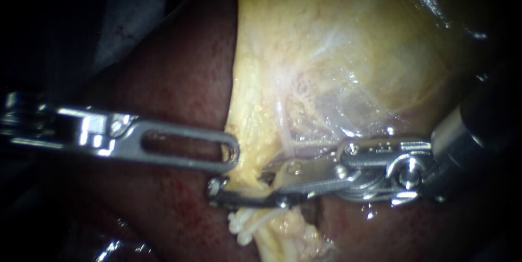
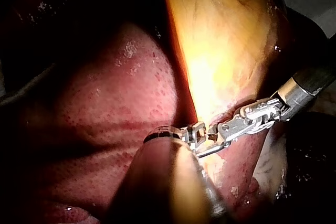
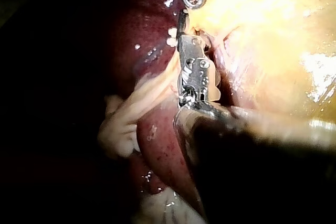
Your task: Going back third clip left tube
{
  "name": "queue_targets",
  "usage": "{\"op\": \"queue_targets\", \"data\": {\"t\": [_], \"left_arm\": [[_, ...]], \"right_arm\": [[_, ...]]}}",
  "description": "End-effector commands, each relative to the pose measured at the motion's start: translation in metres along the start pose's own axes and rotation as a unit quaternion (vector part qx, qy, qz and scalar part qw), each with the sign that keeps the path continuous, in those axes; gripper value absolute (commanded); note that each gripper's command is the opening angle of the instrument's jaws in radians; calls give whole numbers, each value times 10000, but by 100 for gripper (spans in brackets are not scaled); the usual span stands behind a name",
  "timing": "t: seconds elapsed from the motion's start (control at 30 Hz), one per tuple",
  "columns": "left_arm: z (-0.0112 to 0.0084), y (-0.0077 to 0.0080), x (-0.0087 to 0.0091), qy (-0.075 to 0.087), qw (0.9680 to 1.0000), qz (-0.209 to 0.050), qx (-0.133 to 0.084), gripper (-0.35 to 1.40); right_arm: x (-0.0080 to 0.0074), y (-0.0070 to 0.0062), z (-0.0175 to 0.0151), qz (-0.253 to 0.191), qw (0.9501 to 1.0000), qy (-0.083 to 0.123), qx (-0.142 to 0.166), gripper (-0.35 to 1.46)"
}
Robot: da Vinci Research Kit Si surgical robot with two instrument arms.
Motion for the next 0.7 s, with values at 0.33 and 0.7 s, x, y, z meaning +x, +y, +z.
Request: {"op": "queue_targets", "data": {"t": [0.33, 0.7], "left_arm": [[-1, 0, 0, -2, 10000, 3, 1, -35], [-1, 0, 0, -3, 10000, 2, 0, -35]], "right_arm": [[2, 0, -1, 5, 10000, 3, 1, -35], [15, 2, 4, -332, 9993, 104, -162, 44]]}}
